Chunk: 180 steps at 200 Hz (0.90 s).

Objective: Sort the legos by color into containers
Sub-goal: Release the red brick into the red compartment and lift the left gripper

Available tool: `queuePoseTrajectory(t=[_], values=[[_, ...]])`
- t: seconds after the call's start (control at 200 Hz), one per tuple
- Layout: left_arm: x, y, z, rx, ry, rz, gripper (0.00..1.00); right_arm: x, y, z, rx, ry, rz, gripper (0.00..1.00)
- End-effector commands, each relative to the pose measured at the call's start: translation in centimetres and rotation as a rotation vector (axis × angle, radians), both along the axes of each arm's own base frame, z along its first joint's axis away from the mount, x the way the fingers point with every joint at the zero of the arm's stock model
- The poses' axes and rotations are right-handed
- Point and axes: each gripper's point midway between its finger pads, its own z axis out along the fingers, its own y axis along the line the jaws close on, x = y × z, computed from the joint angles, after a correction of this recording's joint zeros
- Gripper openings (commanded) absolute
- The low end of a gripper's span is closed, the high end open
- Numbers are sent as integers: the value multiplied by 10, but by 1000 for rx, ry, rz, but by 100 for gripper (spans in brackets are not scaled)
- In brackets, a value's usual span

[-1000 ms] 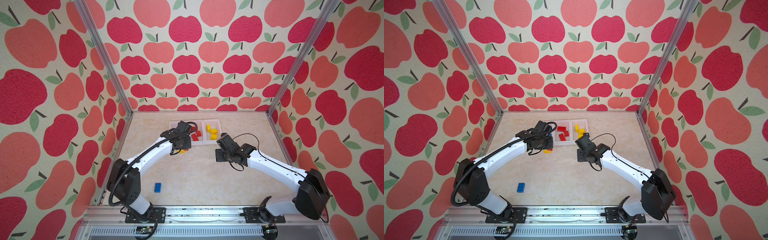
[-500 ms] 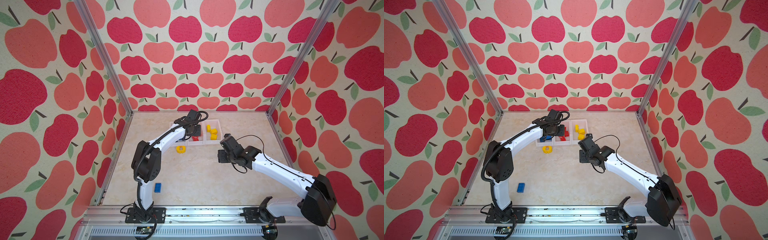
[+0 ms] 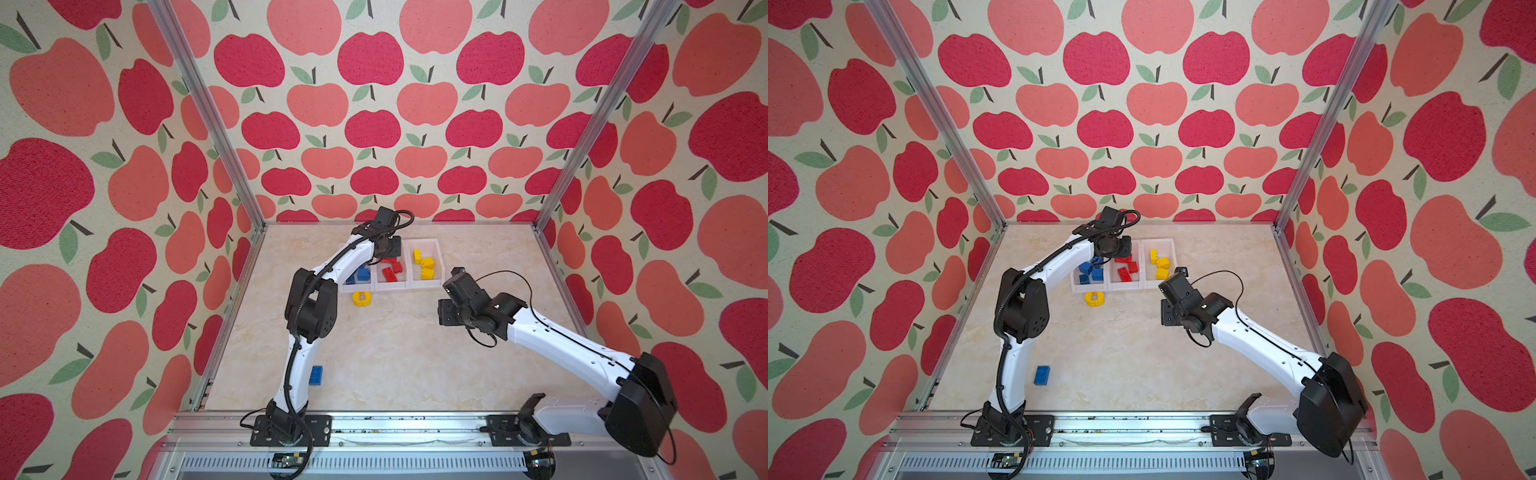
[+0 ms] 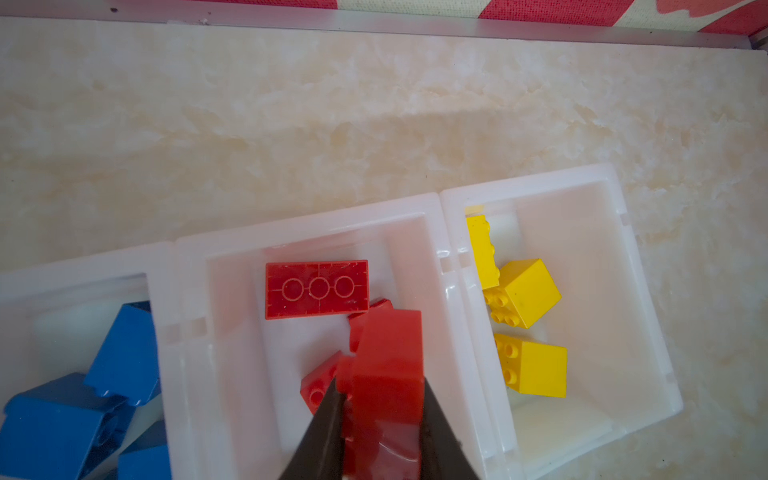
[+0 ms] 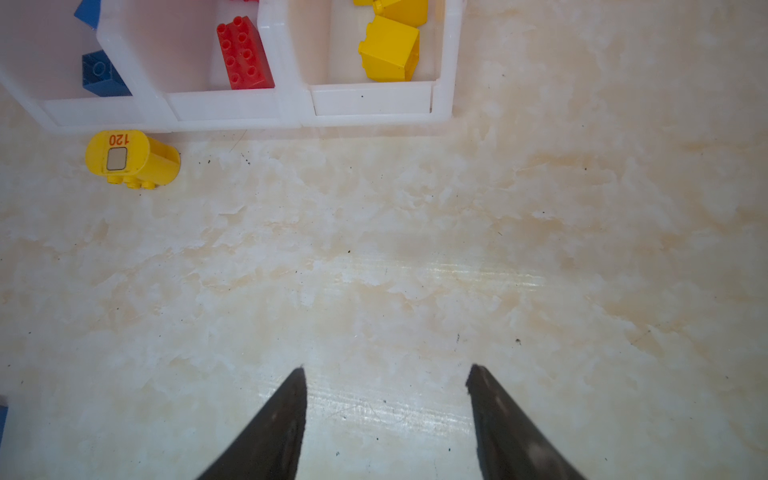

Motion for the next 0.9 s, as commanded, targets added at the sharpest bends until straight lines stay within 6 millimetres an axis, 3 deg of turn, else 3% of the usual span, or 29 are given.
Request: queuePoseTrajectory(t=[0.0,0.105,0.205,0.605,0.895], values=[[2,-2,0,14,8,-25,32,-3,-12,1,-13,5,-32,64],[3,-1,0,19,4,-22,46,-3,-13,1,-12,8,-34,64],[3,0,3,20,0,-19,53,-3,-12,0,-11,11,-33,64],[-5,3,21,5,-32,-17,58,-1,-9,-1,-3,18,-31,64],[-26,4,32,-18,-46,-16,61,-3,-10,1,1,15,-31,64]])
